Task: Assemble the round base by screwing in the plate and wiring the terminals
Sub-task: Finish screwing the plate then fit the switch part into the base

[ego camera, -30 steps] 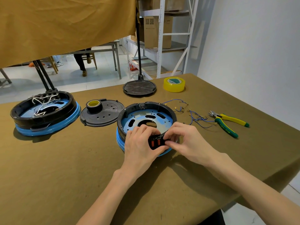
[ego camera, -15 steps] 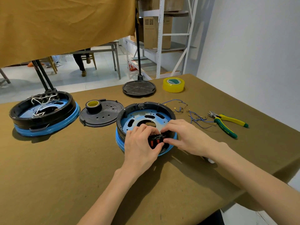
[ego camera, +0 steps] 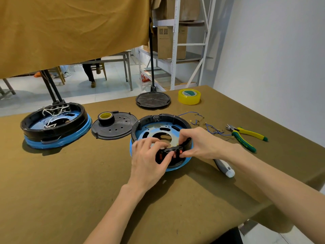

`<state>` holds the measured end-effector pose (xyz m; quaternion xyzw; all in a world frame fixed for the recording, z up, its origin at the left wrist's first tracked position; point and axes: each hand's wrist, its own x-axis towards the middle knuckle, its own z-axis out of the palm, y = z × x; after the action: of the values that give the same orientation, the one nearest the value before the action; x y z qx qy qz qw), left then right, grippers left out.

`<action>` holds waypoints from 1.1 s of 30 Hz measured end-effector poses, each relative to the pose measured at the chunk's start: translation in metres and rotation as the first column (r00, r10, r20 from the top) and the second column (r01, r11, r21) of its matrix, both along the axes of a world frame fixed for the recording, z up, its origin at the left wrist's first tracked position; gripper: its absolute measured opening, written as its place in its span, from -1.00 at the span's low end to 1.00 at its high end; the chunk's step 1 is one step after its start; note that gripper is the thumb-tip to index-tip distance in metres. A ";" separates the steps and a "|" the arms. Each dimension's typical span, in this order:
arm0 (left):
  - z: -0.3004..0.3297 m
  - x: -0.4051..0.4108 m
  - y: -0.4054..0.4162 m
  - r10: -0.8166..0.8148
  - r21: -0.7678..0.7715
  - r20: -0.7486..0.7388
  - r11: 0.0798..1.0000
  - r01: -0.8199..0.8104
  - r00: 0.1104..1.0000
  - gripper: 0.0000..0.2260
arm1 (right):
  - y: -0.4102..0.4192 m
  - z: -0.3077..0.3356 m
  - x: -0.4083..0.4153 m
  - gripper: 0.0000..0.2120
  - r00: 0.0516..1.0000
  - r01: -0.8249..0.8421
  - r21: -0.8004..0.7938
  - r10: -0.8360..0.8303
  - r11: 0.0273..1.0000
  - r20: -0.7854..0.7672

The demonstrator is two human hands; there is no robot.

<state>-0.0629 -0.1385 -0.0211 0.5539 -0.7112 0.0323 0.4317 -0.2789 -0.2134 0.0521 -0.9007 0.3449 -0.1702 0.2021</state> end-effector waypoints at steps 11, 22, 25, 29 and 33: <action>-0.005 -0.021 0.012 0.147 0.002 0.078 0.989 -0.147 0.986 -0.67 | -0.014 0.011 0.001 -0.85 0.999 0.017 0.168 -0.022 0.986 0.026; -0.005 -0.015 0.005 0.142 -0.014 0.040 0.990 -0.142 0.989 -0.56 | 0.000 0.011 0.001 -0.85 0.981 0.062 0.034 -0.055 0.997 -0.184; -0.004 -0.012 0.004 0.155 -0.037 -0.003 0.987 -0.155 0.988 -0.57 | 0.003 0.015 0.004 -0.92 0.987 0.020 0.135 0.002 0.991 -0.161; -0.004 -0.008 0.005 0.120 -0.022 0.006 0.992 -0.120 0.993 -0.57 | 0.005 0.016 0.004 -0.86 0.992 -0.018 0.206 0.044 0.978 -0.119; -0.004 -0.007 0.005 0.089 -0.013 -0.017 0.996 -0.089 0.996 -0.61 | 0.005 0.014 0.000 -0.79 0.990 -0.010 0.200 0.038 0.980 -0.135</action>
<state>-0.0700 -0.1332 -0.0249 0.5824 -0.6818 0.0519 0.4396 -0.2785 -0.2081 0.0665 -0.8896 0.3625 -0.0698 0.2689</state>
